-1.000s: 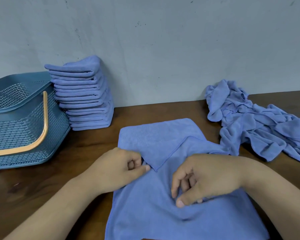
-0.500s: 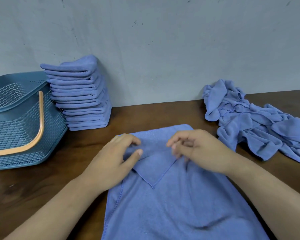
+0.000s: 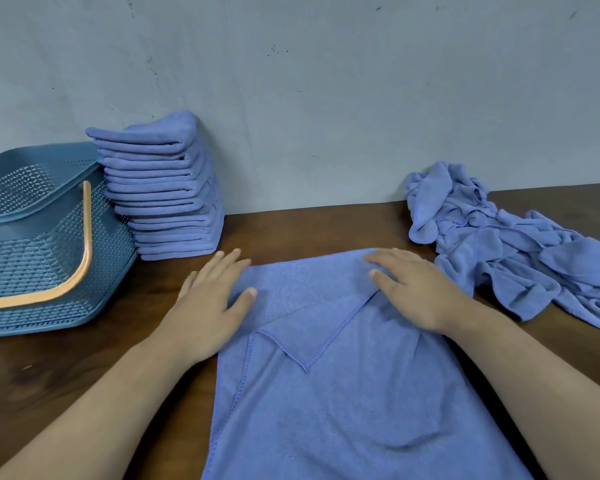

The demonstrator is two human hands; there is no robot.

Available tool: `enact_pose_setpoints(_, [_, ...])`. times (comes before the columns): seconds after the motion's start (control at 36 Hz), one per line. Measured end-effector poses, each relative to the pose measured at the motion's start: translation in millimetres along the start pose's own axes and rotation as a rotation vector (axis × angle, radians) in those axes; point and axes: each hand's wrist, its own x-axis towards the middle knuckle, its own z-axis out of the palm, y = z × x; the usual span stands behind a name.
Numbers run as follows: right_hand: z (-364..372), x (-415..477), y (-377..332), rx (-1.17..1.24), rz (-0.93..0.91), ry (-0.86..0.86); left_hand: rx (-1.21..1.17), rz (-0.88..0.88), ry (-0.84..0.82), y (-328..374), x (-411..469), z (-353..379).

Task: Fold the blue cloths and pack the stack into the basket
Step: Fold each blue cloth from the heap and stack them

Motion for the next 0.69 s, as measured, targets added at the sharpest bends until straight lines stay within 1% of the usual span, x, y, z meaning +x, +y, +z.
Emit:
enact_pose_setpoints(0.03, [-5.3,-1.9,0.3,0.075,-0.039,0.017,-0.075,0.124,0.034,6.1,-2.4,-4.9])
enact_pose_setpoints(0.06, [-11.5,-4.6,0.5,0.121,-0.060,0.002,-0.128,0.260,0.023,13.7,-5.9,-8.7])
enact_pose_setpoints(0.11, [-24.2,-10.6,3.0,0.075,-0.084,-0.064,-0.155,0.509,-0.076,31.2,-15.1,-10.5])
enact_pose_setpoints(0.14, [-28.9,-12.2,5.3,0.022,-0.091,-0.100,-0.144,0.576,-0.141,39.1,-19.2,-8.4])
enact_pose_setpoints(0.19, [-33.0,-13.8,8.8,-0.041,-0.089,-0.139,-0.107,0.626,-0.214,48.1,-24.1,-2.0])
enact_pose_setpoints(0.31, [-28.7,-12.3,9.1,-0.063,-0.102,-0.074,-0.085,0.619,-0.208,47.2,-23.4,0.6])
enact_pose_setpoints(0.42, [-27.4,-12.1,6.8,-0.053,-0.105,-0.057,-0.156,0.596,-0.253,41.9,-23.6,0.5])
enact_pose_setpoints(0.5, [-29.2,-12.4,2.0,0.129,-0.075,-0.015,-0.166,0.567,-0.242,42.2,-22.3,0.3])
enact_pose_setpoints(0.58, [-27.5,-11.9,-0.4,0.266,-0.058,0.007,-0.185,0.572,-0.185,45.1,-22.3,4.4])
enact_pose_setpoints(0.64, [-24.5,-11.5,-0.1,0.330,-0.065,0.003,-0.293,0.489,-0.131,48.4,-22.9,6.1])
enact_pose_setpoints(0.69, [-22.0,-10.9,-0.4,0.366,-0.076,0.014,-0.499,0.334,-0.039,49.9,-22.1,1.6])
